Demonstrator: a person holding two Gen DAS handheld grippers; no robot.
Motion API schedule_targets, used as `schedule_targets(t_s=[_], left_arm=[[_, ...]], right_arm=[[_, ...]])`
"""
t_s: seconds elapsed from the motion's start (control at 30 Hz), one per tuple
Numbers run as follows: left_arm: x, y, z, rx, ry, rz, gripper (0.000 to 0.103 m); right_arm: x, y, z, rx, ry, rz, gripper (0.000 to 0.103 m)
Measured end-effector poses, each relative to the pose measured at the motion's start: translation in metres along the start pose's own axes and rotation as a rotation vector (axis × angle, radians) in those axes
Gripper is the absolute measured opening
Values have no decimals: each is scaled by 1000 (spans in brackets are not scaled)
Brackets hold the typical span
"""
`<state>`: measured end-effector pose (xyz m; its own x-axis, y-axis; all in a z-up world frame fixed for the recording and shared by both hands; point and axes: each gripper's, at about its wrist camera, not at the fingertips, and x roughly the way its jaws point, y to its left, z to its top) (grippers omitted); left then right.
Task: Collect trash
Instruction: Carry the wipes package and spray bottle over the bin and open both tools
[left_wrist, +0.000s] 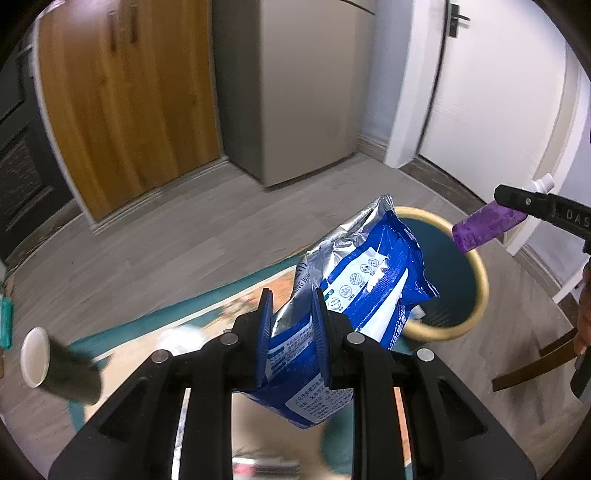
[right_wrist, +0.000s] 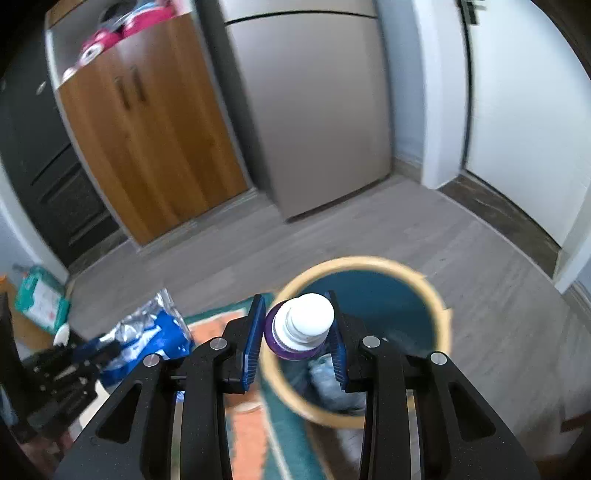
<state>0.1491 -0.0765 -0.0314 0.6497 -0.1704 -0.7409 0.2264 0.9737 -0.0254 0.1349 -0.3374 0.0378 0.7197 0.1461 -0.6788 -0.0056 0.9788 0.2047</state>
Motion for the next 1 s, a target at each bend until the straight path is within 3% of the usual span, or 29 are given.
schedule_targets(t_s=[0.2, 0.47, 0.6, 1.0], left_arm=[[21, -26, 19, 16, -22, -17, 21], [55, -53, 30, 17, -4, -44, 21], [75, -65, 32, 25, -4, -28, 21], [111, -113, 30, 95, 6, -58, 23]], right_arm=[[5, -38, 12, -49, -20, -79, 34], [58, -68, -5, 52, 104, -67, 34], [68, -83, -12, 128, 140, -51, 34], [103, -107, -33, 194, 247, -81, 34]])
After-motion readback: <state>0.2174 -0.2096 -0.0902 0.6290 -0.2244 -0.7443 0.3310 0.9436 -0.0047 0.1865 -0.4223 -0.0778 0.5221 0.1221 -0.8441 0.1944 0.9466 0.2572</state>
